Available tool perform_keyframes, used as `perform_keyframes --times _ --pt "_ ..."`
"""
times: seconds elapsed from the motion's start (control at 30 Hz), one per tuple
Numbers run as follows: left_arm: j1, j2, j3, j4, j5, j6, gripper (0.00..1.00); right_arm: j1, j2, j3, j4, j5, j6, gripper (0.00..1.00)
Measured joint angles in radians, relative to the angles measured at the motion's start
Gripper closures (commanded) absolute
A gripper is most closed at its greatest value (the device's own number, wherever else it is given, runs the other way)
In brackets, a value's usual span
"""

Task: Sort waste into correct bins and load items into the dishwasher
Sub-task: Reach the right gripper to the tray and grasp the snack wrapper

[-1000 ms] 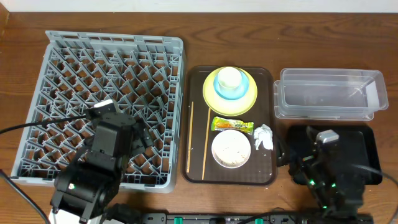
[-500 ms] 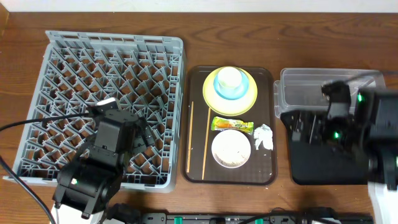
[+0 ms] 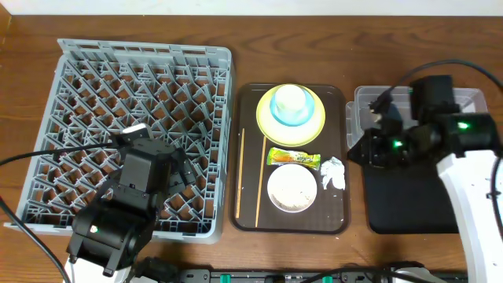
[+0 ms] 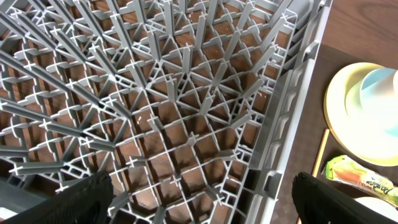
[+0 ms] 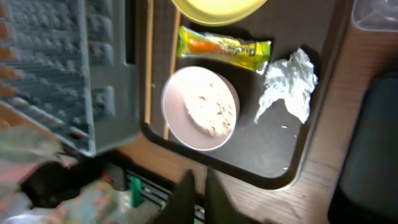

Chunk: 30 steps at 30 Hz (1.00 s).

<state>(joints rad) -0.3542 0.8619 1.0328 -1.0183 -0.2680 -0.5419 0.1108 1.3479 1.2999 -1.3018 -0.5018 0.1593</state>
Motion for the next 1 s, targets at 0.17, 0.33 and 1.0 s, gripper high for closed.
perform_keyframes --times 0.17,0.33,1.0 --pt "0.0 0.0 0.0 0.0 0.0 0.0 0.07 0.139 0.007 -0.061 0.106 0.164 0.092 0.97" --pt "0.0 0.0 0.0 0.0 0.0 0.0 0.07 0.248 0.008 -0.146 0.3 0.279 0.15 0.99" --pt "0.0 0.0 0.0 0.0 0.0 0.0 0.06 0.38 0.061 -0.603 0.965 0.495 0.393 0.99"
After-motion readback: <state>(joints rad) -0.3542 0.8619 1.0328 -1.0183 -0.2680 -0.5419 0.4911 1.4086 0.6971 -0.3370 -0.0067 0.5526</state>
